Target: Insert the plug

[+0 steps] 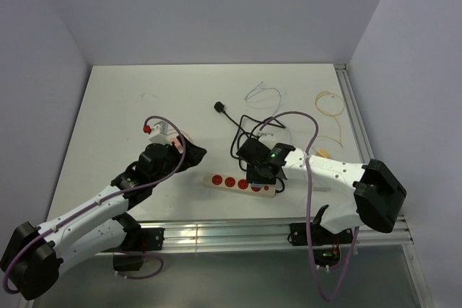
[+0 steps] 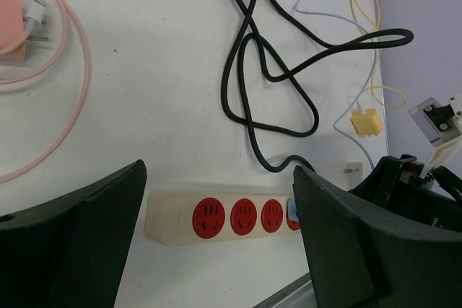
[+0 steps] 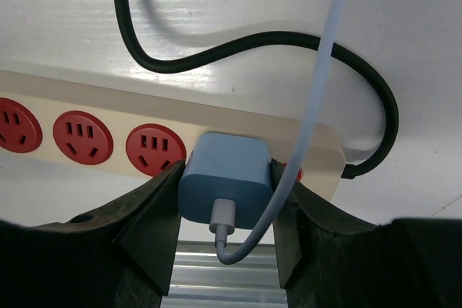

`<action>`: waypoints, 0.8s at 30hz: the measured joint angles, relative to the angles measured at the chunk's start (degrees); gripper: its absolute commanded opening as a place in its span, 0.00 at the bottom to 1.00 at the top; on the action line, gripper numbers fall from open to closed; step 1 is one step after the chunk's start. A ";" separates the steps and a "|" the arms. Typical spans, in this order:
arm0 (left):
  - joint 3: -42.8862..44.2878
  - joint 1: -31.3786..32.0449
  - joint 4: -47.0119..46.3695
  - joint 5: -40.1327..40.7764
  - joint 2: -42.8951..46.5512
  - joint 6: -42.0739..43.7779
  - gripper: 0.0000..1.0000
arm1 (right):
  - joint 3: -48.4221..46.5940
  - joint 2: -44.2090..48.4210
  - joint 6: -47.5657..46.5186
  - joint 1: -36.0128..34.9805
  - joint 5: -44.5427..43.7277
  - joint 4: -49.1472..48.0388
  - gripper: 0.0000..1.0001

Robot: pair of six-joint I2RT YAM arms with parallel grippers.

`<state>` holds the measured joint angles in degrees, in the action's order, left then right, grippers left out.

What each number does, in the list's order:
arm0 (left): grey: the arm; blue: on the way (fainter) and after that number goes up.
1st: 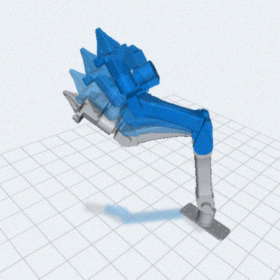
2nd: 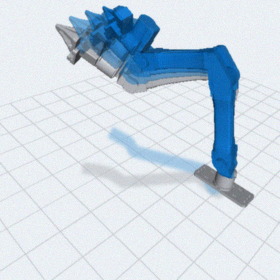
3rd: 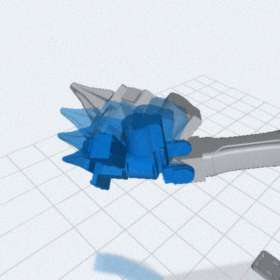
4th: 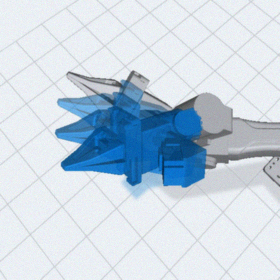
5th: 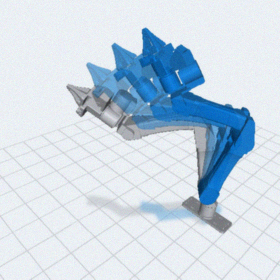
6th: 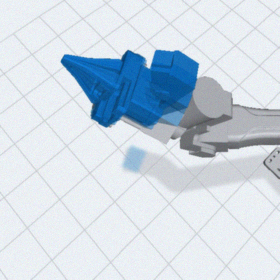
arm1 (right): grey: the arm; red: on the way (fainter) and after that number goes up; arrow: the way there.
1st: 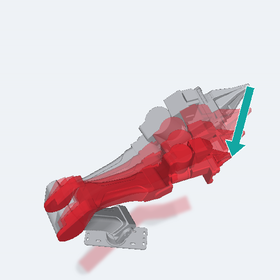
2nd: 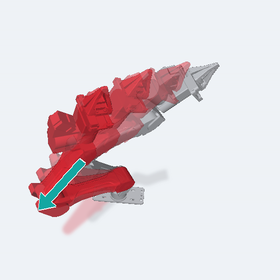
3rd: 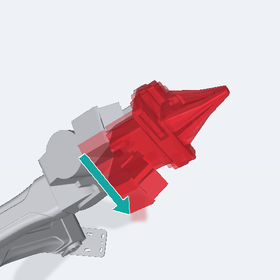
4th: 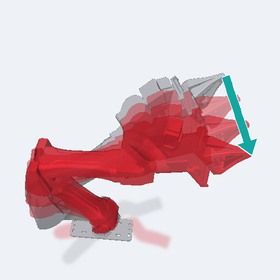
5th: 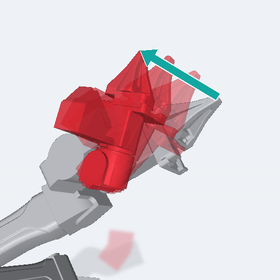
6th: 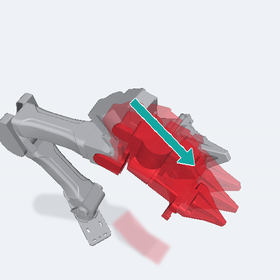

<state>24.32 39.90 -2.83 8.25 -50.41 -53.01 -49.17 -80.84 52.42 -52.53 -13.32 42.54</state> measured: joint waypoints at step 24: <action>0.02 -0.46 4.04 -0.46 3.89 0.26 0.88 | -2.91 -7.10 1.75 -3.48 -5.44 1.01 0.15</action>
<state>24.34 39.44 1.21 7.79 -46.52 -52.75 -52.07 -87.94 54.17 -56.01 -18.76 43.55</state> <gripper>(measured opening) 0.880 0.541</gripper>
